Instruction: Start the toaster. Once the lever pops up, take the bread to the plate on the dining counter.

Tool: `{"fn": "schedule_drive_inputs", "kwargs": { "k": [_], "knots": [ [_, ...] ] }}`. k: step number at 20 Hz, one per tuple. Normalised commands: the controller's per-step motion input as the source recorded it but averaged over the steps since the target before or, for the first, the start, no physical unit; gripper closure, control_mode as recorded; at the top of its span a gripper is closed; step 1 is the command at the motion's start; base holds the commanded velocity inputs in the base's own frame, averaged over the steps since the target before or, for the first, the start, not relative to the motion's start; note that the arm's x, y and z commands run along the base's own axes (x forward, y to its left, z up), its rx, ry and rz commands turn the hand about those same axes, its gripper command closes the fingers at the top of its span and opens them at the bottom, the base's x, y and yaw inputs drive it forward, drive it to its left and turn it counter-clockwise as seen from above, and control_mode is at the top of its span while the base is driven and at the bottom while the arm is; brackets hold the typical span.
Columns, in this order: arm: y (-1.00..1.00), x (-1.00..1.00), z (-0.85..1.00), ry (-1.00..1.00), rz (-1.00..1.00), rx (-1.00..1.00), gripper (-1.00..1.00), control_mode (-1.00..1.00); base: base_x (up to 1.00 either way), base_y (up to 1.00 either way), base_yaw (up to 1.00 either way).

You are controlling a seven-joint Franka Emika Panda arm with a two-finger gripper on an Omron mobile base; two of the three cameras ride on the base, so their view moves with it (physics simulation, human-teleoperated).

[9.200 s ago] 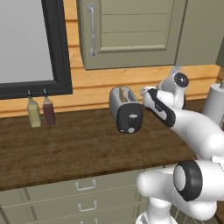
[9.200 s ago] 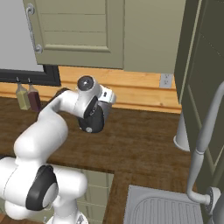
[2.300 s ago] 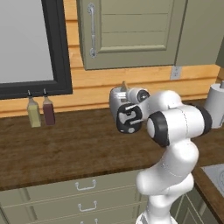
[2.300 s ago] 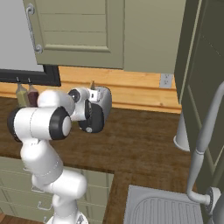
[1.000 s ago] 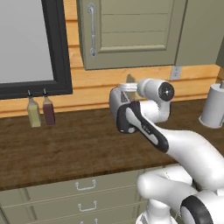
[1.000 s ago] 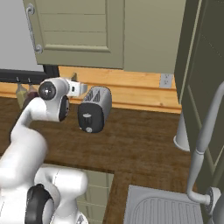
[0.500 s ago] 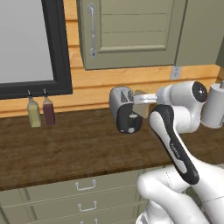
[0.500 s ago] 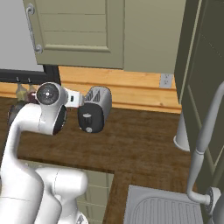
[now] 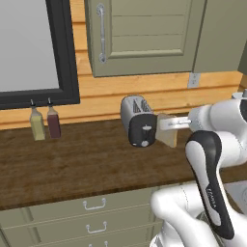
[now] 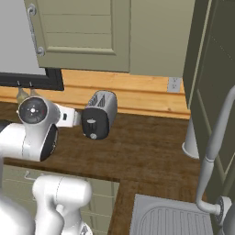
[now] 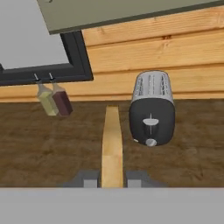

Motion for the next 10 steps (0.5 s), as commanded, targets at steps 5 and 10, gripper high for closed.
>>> {"fn": "schedule_drive_inputs", "kwargs": {
  "k": [5,10],
  "knots": [
    [0.00,-0.27,0.00,0.02,0.00,0.00,1.00,1.00,-0.42,0.00,0.00],
    [0.00,0.00,0.00,0.00,0.00,0.00,1.00,1.00,-0.57,0.25,0.22]
  ]
}}
